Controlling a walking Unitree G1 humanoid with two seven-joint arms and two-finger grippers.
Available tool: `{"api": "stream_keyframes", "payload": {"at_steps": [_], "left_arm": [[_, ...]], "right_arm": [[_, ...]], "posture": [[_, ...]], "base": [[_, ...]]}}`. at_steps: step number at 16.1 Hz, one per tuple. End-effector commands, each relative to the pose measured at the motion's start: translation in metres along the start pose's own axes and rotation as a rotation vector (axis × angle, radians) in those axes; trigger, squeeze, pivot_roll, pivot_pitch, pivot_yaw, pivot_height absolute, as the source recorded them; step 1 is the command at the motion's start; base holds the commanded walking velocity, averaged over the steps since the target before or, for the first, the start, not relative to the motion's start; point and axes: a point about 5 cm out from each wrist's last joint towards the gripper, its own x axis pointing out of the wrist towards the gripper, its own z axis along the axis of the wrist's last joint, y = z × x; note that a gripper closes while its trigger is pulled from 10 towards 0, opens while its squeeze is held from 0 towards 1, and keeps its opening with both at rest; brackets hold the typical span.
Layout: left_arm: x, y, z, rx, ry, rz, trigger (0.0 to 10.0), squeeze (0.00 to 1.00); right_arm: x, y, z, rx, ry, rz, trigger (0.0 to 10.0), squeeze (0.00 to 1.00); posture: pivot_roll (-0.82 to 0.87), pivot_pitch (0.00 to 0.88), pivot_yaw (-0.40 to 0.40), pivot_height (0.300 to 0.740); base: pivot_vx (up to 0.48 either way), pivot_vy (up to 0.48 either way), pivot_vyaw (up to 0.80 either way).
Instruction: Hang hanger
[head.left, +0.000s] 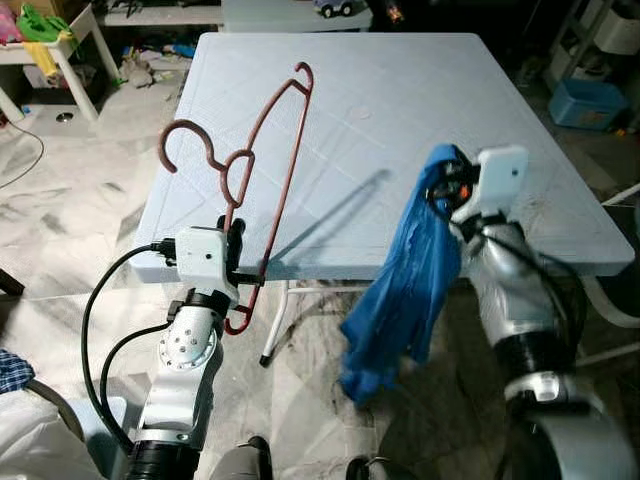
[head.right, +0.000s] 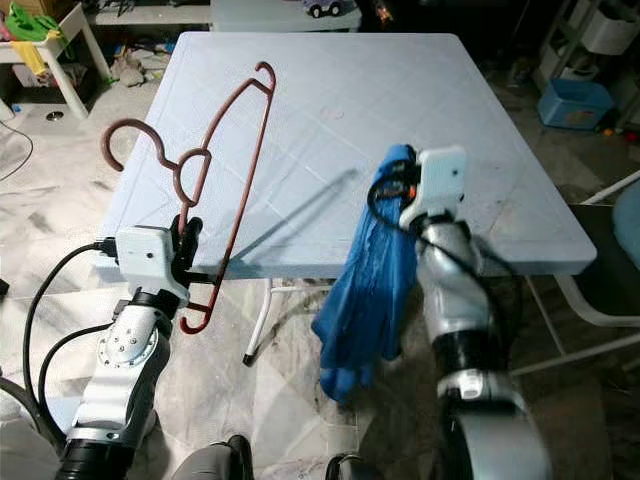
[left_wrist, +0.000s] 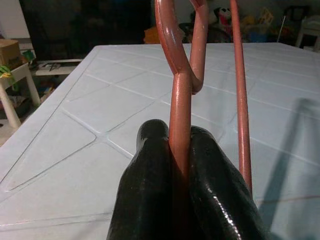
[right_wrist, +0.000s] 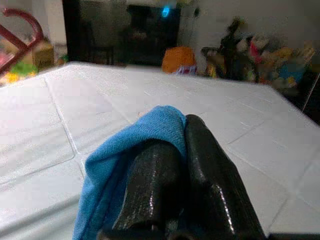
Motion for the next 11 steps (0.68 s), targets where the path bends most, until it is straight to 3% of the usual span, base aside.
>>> {"api": "stream_keyframes", "payload": {"at_steps": [1,3,6,9,11], "left_arm": [[-0.003,-0.002,-0.003,0.005,0.021,0.005,10.0,0.0],[-0.004,-0.005,-0.003,-0.006,0.027,-0.005,10.0,0.0],[-0.009,-0.006,-0.004,-0.006,0.032,0.016,10.0,0.0],[-0.015,-0.004,-0.004,0.0,0.038,0.06,10.0,0.0],[-0.018,0.0,-0.003,0.021,0.036,0.101,10.0,0.0]], "right_arm": [[0.013,-0.005,0.017,0.01,-0.024,0.012,10.0,0.0],[0.039,0.001,0.039,-0.022,-0.007,0.083,10.0,0.0],[0.076,0.019,0.111,-0.029,-0.088,0.134,10.0,0.0],[0.089,0.024,0.17,-0.03,-0.188,0.102,10.0,0.0],[0.089,0.026,0.222,-0.099,-0.337,0.05,10.0,0.0]], "posture": [[0.08,0.19,-0.056,0.74],[0.09,0.198,-0.07,0.74],[0.12,0.209,-0.098,0.74],[0.16,0.221,-0.12,0.74],[0.18,0.229,-0.134,0.74]], "base": [[0.0,0.0,0.0],[0.0,0.0,0.0],[0.0,0.0,0.0],[0.0,0.0,0.0],[0.0,0.0,0.0]]}}
